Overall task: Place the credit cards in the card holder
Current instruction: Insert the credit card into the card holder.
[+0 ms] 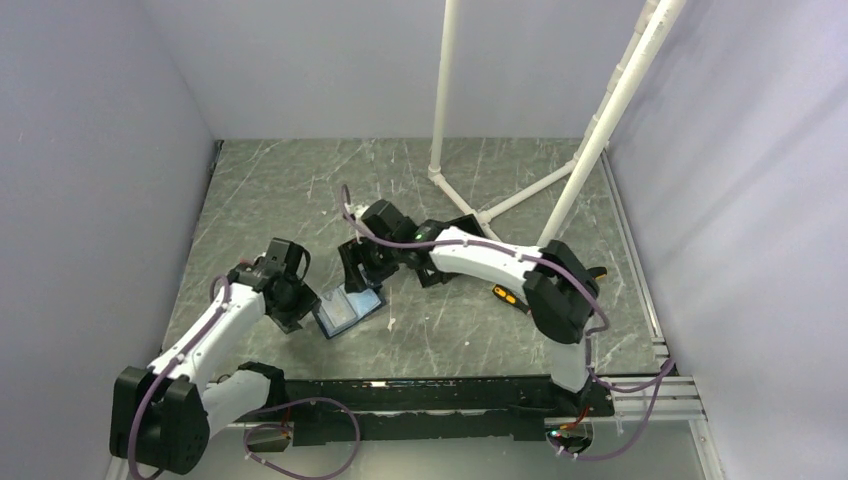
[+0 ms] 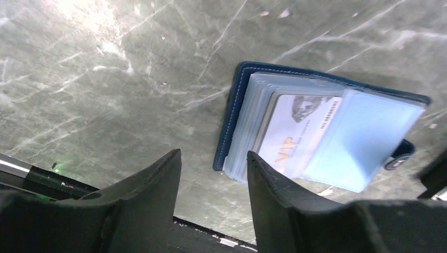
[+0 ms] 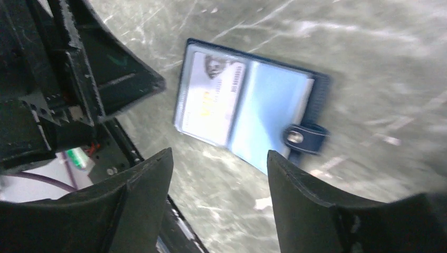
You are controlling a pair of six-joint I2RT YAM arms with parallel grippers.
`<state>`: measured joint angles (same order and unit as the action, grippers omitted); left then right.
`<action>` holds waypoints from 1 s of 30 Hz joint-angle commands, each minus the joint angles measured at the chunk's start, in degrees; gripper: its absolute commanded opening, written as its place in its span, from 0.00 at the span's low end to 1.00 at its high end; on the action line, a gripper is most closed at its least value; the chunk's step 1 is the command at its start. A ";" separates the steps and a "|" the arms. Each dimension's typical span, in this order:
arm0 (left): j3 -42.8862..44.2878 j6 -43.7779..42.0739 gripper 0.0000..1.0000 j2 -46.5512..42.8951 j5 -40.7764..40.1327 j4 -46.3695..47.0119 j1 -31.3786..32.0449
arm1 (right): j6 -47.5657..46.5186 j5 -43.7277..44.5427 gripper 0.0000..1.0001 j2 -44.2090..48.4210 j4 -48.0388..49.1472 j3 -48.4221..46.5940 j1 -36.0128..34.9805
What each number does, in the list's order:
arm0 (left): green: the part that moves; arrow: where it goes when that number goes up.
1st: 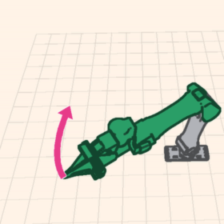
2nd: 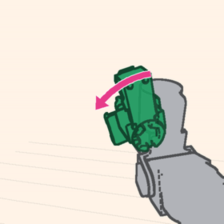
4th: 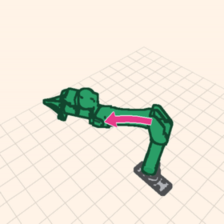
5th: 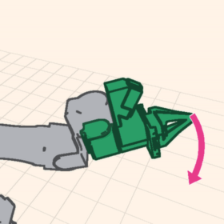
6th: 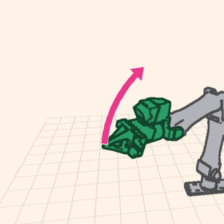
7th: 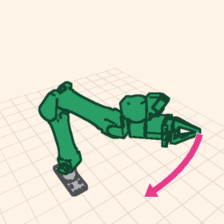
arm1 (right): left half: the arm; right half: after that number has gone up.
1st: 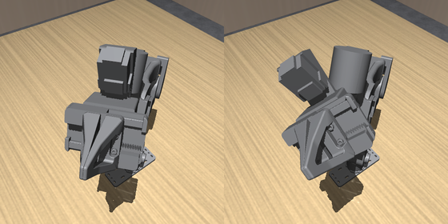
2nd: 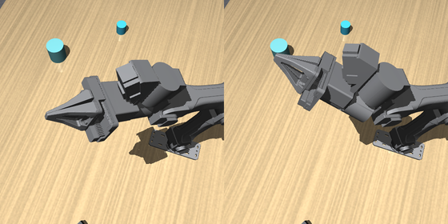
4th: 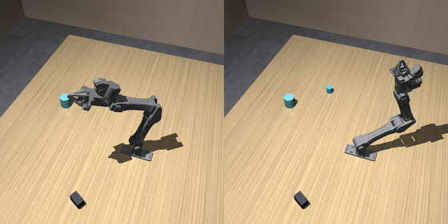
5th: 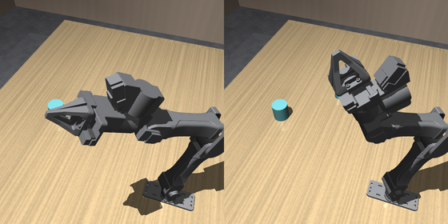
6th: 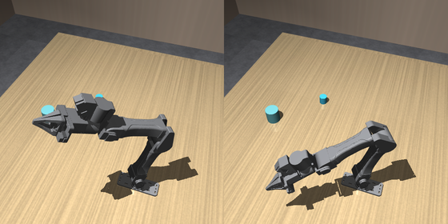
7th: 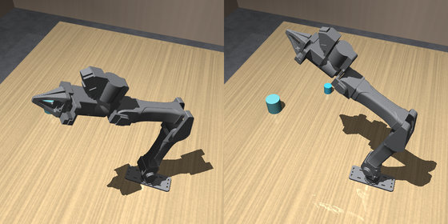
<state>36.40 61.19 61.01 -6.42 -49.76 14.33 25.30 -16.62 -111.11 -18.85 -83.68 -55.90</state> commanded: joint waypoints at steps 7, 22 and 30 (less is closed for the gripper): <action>4.65 -10.64 0.72 -8.11 2.96 4.13 -0.02 | -16.06 8.79 0.82 8.00 -14.20 -1.93 15.19; 1.67 -18.50 0.74 -0.33 37.10 31.28 0.99 | -9.66 -4.98 0.85 4.67 -8.20 4.35 23.85; 7.99 -18.86 0.54 12.93 40.81 40.20 6.38 | -6.76 -8.68 0.68 4.15 -5.71 6.87 26.01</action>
<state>39.16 43.72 67.37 29.82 -17.80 18.59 16.34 -21.74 -107.02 -28.08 -77.71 -31.20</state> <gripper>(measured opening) 0.654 0.752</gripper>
